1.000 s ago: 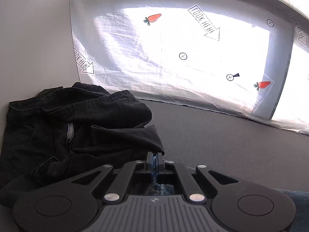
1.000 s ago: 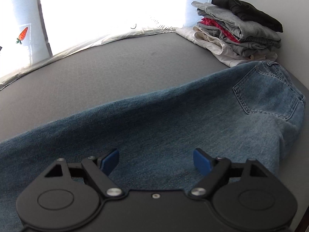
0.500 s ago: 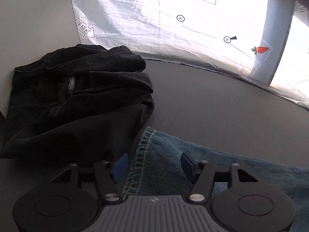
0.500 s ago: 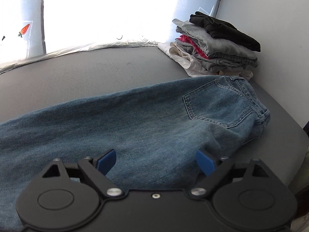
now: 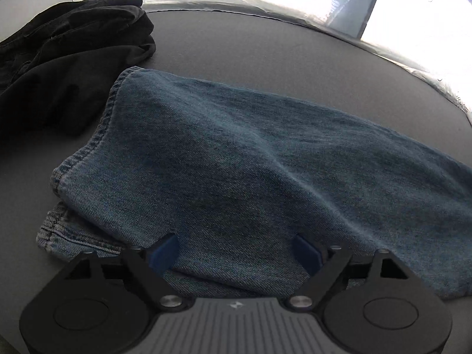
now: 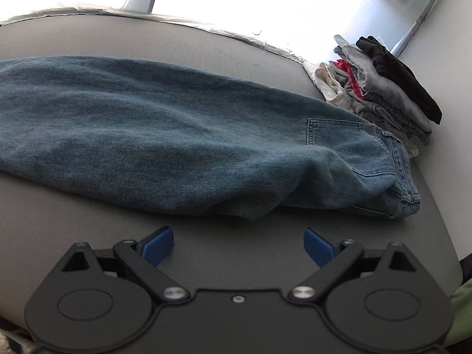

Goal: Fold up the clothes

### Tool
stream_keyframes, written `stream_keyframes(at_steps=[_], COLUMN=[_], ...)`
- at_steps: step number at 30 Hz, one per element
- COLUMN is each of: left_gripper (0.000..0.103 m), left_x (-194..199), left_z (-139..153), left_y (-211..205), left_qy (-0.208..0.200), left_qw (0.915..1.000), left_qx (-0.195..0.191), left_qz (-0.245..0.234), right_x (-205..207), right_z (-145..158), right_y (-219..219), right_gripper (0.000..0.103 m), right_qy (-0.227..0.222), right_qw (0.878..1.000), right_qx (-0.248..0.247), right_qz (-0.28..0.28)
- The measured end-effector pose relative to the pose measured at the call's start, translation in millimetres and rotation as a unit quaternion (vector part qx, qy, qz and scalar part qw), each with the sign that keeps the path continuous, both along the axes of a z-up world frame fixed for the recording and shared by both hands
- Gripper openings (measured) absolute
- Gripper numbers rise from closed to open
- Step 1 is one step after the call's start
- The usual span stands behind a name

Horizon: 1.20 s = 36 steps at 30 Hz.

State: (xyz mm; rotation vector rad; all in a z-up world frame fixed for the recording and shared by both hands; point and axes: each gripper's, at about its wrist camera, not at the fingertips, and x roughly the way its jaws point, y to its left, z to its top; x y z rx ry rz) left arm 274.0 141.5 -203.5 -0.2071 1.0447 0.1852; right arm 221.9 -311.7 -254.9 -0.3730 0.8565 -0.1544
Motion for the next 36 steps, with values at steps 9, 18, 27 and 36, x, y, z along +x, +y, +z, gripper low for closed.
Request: stream_keyframes(at_steps=[9,18,27,36], left_gripper=[0.095,0.103,0.102,0.053], left_x=[3,5,-14,-44], left_z=[-3,-7,-1,2], left_y=[-1,-12,-4,11], left_qy=[0.014,0.019,0.02,-0.018], left_qw=[0.9996,0.9991,0.995,0.9598], left_qx=[0.011,0.03,-0.027,-0.224], left_qz=[0.023,0.021,0.094,0.168], right_x=[31,88,33,10], right_z=[13,58,13,-3], right_y=[-3,-33,-35,-61], right_gripper=[0.099,0.098,0.099,0.099], right_qy=[-0.063,-0.133,-0.051,-0.008], right_qw=[0.995,0.989,0.996,0.973], right_qx=[-0.041,0.058,0.068,0.216], right_qz=[0.064,0.003,0.004,-0.085])
